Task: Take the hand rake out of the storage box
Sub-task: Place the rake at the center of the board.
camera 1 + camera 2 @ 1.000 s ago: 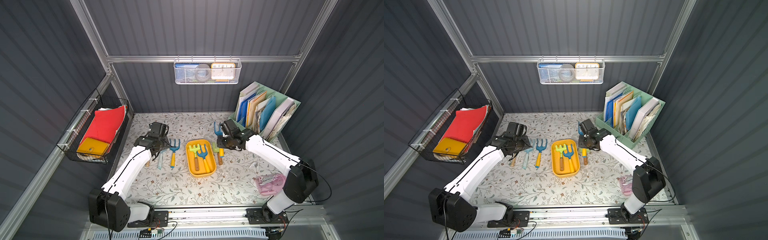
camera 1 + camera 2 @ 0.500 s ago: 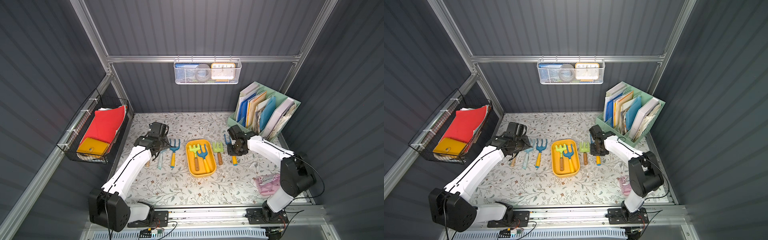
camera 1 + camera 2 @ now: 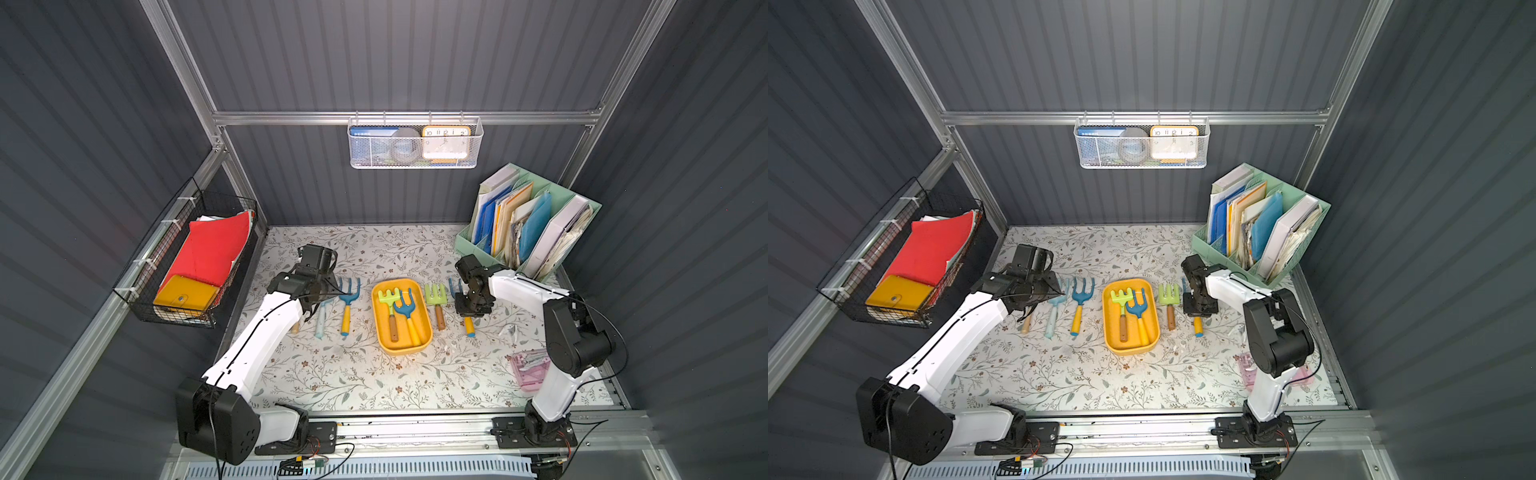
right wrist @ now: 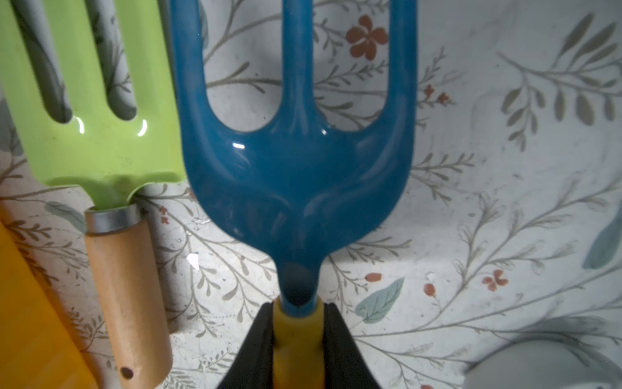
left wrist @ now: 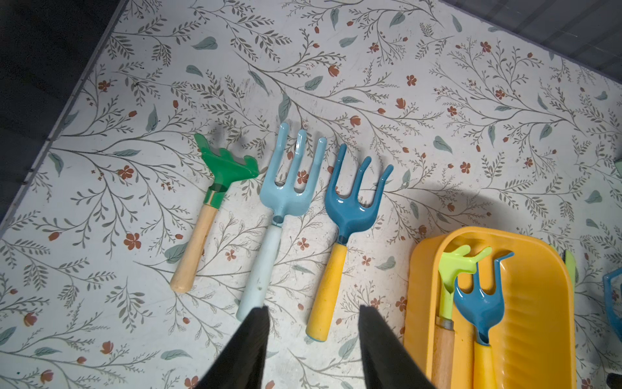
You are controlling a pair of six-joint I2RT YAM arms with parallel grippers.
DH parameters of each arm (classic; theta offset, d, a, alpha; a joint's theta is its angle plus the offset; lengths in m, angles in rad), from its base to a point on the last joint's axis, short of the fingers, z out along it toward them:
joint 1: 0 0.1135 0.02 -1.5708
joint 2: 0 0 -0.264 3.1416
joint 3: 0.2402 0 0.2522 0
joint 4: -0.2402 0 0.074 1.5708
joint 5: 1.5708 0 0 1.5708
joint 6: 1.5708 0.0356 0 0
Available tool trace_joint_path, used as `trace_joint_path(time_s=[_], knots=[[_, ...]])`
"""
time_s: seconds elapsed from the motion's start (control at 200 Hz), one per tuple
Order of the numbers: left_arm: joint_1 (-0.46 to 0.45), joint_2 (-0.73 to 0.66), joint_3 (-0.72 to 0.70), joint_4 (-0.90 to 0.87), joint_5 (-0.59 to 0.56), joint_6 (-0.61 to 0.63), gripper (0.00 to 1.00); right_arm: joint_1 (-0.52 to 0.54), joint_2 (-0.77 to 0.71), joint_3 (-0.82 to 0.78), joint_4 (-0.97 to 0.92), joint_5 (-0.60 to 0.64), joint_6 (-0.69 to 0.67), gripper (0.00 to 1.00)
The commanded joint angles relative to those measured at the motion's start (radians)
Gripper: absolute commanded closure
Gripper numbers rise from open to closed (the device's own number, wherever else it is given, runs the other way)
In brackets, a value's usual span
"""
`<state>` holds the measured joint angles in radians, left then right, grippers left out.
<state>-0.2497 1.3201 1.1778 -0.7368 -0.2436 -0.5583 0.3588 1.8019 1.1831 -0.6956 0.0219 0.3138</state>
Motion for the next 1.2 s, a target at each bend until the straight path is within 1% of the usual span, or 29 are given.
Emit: trace_joint_path(time_s=[0.0,0.335,0.6,0.815,1.086,1.196], knots=[[0.005,-0.027,-0.009,-0.024,-0.018,-0.012,0.52,-0.003,0.016,-0.017,0.020,-0.027,0.011,0.90],[0.005,-0.030,-0.016,-0.024,-0.020,-0.013,0.52,-0.003,0.041,-0.032,0.030,-0.028,0.015,0.88],[0.004,-0.025,-0.018,-0.019,-0.019,-0.014,0.52,-0.003,0.048,-0.049,0.032,-0.027,0.013,0.82],[0.004,-0.027,-0.016,-0.021,-0.020,-0.014,0.52,-0.003,0.054,-0.051,0.035,-0.028,0.015,0.81],[0.005,-0.031,-0.018,-0.023,-0.023,-0.014,0.52,-0.003,0.063,-0.044,0.035,-0.033,0.009,0.75],[0.005,-0.030,-0.015,-0.024,-0.024,-0.012,0.51,-0.001,0.066,-0.036,0.033,-0.041,0.007,0.70]])
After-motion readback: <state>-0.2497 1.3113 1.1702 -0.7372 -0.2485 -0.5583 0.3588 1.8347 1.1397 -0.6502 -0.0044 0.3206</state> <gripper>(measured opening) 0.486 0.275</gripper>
